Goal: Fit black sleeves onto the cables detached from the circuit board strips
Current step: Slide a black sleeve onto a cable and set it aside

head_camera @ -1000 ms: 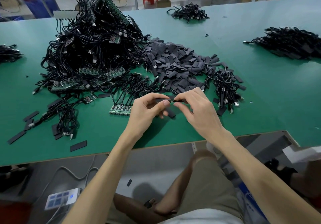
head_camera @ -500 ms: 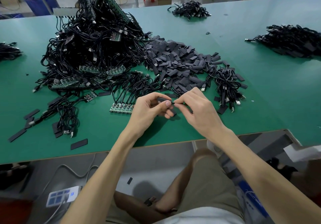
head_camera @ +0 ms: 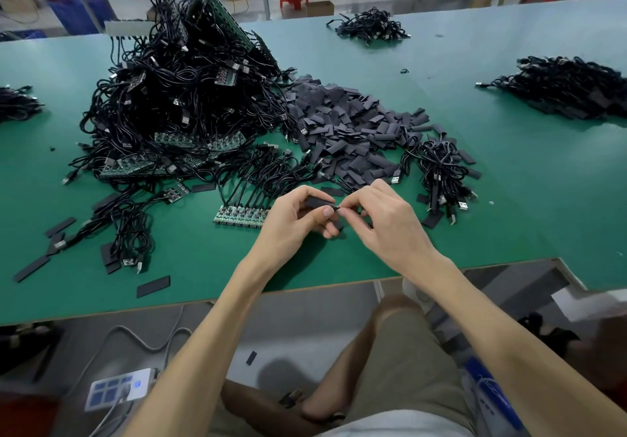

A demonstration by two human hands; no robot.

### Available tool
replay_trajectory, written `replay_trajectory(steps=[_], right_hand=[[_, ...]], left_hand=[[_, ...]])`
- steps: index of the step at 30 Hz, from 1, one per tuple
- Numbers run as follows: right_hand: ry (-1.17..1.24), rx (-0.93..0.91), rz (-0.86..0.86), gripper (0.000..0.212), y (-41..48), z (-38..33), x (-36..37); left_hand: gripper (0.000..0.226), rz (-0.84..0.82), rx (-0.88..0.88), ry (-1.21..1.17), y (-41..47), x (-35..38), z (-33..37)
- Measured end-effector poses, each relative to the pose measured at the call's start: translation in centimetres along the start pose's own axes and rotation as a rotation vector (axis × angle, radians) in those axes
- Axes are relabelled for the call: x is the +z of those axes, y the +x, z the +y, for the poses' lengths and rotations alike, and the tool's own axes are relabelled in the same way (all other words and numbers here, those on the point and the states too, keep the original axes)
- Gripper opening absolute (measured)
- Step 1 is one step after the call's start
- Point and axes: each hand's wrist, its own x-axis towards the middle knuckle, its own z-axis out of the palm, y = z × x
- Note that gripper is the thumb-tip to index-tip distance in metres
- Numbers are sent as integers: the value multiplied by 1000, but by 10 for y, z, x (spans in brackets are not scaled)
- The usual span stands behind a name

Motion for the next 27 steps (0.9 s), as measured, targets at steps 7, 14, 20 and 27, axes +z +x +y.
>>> replay_trajectory(steps=[7,14,20,27], right_hand=[[5,19,-7,7,1,-2,1],[-8,26,-9,7,1,-3,-1],[-4,53,-15,7,1,-3,-1],[21,70,-26,8,0,-3,-2]], left_hand=[[20,26,35,47,-1,0,4],[15,98,1,34,0,-1,2],[16,86,-10,32,-1,-1,3],[18,52,-25,15,0,-2,1]])
